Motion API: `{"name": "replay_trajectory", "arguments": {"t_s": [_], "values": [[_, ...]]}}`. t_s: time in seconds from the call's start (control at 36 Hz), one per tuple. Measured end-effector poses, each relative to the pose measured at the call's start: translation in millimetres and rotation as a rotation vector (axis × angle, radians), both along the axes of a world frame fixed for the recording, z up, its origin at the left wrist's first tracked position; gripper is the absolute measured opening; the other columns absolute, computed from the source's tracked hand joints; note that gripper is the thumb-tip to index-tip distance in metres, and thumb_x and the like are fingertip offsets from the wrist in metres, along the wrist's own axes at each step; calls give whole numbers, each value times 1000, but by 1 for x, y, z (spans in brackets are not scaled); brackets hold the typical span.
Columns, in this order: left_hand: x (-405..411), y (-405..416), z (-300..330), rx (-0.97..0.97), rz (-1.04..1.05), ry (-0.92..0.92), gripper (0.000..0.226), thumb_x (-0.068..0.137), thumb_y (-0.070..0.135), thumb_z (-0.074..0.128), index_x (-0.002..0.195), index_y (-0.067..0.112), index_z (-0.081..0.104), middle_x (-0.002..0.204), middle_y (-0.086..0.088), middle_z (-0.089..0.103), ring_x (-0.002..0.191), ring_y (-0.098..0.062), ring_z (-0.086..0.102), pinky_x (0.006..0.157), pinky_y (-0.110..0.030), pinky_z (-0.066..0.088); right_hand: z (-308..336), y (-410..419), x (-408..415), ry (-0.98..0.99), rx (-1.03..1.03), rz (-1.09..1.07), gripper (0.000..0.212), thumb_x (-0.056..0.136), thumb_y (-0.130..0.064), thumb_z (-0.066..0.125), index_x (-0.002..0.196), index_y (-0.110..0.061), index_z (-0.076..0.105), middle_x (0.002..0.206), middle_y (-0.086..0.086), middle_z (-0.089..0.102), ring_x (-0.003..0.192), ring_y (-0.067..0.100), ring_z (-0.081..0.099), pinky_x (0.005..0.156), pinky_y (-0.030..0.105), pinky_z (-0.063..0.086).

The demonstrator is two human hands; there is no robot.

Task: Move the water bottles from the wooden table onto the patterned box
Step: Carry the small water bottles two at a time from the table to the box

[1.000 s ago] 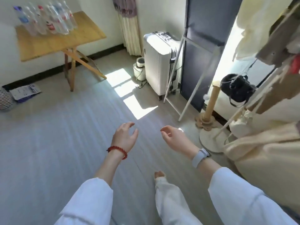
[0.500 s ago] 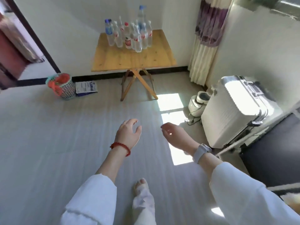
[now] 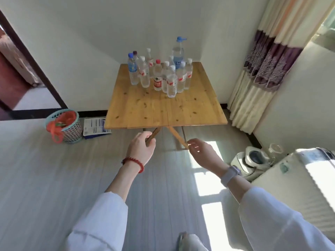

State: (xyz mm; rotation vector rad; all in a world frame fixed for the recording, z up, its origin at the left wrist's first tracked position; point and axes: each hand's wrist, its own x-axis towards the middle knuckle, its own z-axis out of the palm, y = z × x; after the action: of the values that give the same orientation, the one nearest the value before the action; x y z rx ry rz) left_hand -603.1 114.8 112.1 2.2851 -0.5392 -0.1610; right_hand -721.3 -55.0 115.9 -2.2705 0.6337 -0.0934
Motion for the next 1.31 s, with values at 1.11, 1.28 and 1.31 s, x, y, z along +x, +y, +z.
{"name": "replay_trajectory", "arguments": {"t_s": [1.11,1.28,1.31], "values": [[488,-284,-89,54,-286,48,59,87,23,57,139,12,30,137,-8,40,123,-20,45,97,-27,39,-117,-238,491,-123,248,-425,78,74,-34,73,132,-11,26,127,1,47,115,18,50,96,36,44],[494,-331,-100,34,-285,-18,81,78,25,70,142,8,24,139,-17,32,127,-30,37,101,-35,39,-122,-242,466,-83,285,-458,78,68,-41,75,125,-15,30,118,-6,47,118,19,51,93,46,49],[492,-336,-102,49,-253,-34,82,75,26,73,140,7,27,135,-18,35,123,-31,40,97,-37,41,-123,-244,463,-76,290,-474,79,65,-46,75,125,-18,30,119,-5,48,117,19,52,92,47,50]]}}
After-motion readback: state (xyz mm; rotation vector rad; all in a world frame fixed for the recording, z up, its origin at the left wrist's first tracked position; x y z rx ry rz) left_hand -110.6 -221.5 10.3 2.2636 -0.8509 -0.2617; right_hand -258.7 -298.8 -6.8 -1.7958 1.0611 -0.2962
